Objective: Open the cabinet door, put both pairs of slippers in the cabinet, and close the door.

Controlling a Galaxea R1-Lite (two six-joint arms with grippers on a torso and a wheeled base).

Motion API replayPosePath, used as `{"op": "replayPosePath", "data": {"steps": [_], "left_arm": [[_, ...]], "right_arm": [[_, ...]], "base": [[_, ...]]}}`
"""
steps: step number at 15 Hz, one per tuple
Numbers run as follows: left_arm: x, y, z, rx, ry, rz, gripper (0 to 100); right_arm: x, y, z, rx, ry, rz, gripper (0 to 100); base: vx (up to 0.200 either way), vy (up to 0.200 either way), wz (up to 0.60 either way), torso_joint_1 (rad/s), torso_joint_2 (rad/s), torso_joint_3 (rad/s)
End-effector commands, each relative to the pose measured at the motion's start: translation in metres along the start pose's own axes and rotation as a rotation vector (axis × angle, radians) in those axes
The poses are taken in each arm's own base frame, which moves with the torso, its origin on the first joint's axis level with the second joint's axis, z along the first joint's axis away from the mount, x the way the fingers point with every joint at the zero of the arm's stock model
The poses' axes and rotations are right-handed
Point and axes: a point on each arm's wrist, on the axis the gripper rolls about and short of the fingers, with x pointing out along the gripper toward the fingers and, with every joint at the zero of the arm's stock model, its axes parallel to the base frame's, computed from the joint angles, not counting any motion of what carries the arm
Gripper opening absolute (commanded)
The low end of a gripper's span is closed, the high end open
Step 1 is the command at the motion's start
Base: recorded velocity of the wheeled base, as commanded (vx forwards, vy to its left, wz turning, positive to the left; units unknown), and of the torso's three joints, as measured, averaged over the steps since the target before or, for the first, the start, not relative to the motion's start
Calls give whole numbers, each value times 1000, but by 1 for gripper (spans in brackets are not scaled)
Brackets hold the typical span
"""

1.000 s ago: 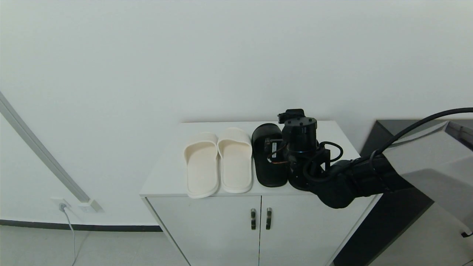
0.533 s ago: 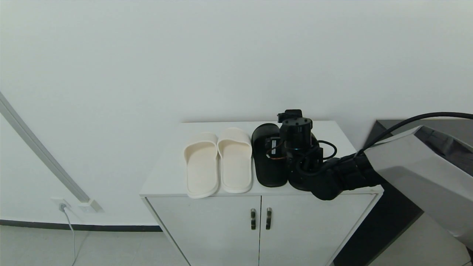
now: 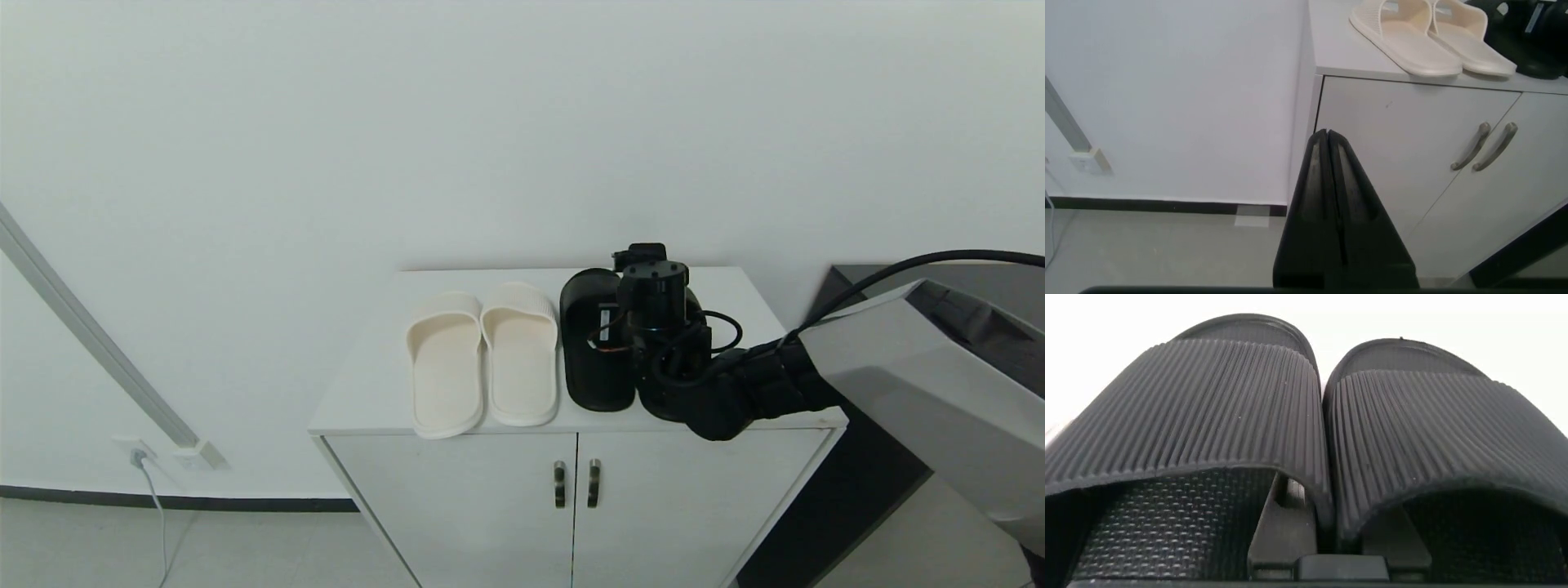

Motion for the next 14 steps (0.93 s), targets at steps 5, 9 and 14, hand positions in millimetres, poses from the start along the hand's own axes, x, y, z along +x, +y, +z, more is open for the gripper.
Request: {"op": "replayPosePath", "data": {"steps": [5, 9, 14], "left_arm": [[0, 0, 0, 2, -2, 0, 0], [0, 0, 0, 2, 0, 0, 0], [0, 0, 0, 2, 1, -1, 0]], "right_arm": [[-59, -31, 45, -15, -15, 93, 0], [-150, -68, 40, -112, 72, 408, 0], [-223, -106, 39, -113, 90, 792, 0]], "base": [[0, 0, 0, 0, 0, 0], [0, 0, 0, 0, 0, 0], [0, 0, 0, 0, 0, 0]]}}
